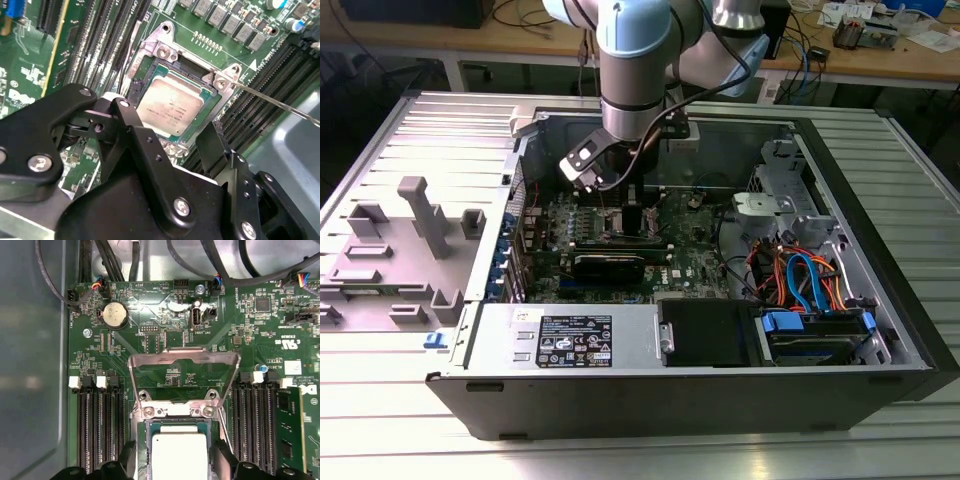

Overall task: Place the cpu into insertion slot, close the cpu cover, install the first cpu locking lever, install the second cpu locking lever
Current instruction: 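Place the cpu into insertion slot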

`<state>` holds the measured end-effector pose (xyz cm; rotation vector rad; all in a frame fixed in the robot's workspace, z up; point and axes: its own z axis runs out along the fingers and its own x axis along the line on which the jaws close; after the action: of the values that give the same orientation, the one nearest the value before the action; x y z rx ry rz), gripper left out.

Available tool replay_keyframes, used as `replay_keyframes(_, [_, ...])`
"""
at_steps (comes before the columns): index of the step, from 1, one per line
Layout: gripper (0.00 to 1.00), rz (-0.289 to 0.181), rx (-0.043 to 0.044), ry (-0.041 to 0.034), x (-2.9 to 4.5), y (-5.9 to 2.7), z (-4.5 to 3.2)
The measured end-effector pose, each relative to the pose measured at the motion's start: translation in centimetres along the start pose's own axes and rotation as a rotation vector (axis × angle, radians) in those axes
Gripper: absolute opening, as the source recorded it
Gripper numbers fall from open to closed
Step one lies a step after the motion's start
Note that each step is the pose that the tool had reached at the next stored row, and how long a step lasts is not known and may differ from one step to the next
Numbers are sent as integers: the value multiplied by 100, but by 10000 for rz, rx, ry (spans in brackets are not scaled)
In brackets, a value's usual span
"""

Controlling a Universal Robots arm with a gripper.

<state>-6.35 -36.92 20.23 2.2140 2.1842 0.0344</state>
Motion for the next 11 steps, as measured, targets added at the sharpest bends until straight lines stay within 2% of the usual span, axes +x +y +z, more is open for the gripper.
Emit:
replay_keyframes(4, [72,-1,29,-2,-1,10,-90])
replay_keyframes(5, [51,-2,75,-46,-1,27,-197])
replay_keyframes(6, [33,-1,96,-56,-1,34,-234])
replay_keyframes(7, [11,-2,101,-56,-1,36,-238])
replay_keyframes(11, [11,-6,102,-57,-1,36,-238])
